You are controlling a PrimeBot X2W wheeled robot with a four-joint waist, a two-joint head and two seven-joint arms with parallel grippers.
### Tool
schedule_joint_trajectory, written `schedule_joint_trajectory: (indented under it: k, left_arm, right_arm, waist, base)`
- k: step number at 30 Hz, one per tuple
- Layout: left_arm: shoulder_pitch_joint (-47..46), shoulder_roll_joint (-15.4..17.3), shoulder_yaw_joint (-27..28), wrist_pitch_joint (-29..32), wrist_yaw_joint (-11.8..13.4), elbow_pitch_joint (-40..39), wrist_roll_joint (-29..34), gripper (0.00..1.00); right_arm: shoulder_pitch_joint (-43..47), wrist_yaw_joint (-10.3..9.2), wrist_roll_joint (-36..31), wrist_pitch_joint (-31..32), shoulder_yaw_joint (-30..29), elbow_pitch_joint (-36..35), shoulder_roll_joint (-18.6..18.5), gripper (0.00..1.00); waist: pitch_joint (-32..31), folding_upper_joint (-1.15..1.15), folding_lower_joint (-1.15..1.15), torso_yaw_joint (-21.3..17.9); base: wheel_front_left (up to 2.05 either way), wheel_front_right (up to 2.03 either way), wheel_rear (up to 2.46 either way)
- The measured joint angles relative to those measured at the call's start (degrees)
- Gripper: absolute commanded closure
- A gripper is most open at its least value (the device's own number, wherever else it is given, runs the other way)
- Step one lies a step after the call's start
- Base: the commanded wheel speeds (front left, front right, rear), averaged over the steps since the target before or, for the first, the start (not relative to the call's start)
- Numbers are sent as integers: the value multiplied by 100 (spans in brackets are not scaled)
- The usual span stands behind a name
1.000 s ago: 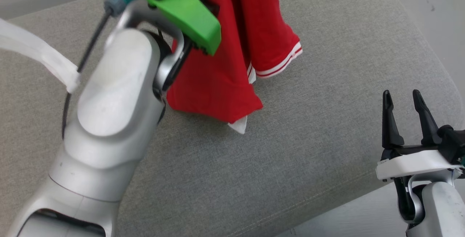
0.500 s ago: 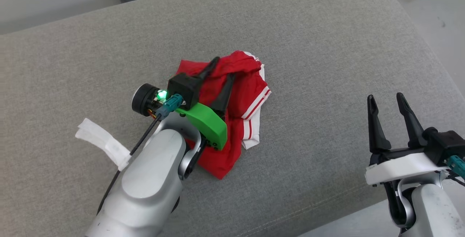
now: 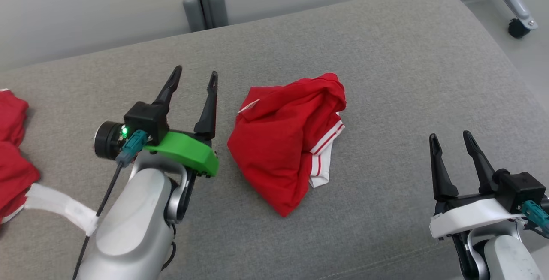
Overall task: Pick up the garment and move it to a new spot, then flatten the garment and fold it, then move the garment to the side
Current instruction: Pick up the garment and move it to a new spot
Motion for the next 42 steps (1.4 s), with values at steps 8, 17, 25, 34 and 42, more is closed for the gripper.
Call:
schedule_joint_trajectory:
  k: [8, 17, 25, 34, 42]
  left_arm:
    - [909, 423, 601, -36, 236, -773, 94, 0]
    - [1957, 544, 1155, -37, 312, -1511, 309, 0]
    - [2577, 550, 1389, -40, 231, -1811, 439, 0]
    - [3073, 504, 1579, -40, 91, -1881, 432, 0]
    - [3295, 367, 1677, -40, 41, -1884, 489, 0]
  right_arm:
    - [168, 0, -86, 110, 30, -130, -11, 0]
    - [357, -1, -91, 176, 58, -245, 32, 0]
    - [410, -1, -136, 227, 166, -320, 81, 0]
    - [582, 0, -167, 312, 201, -402, 98, 0]
    - [697, -1, -192, 401, 221, -466, 53, 0]
  waist:
    - [-283, 0, 0, 435]
    - [-576, 0, 0, 955]
    - [-764, 0, 0, 1231]
    - [-865, 0, 0, 1262]
    - [-924, 0, 0, 1263]
  base:
    - [0, 0, 0]
    - [0, 0, 0]
    - [0, 0, 0]
    - [0, 0, 0]
    - [0, 0, 0]
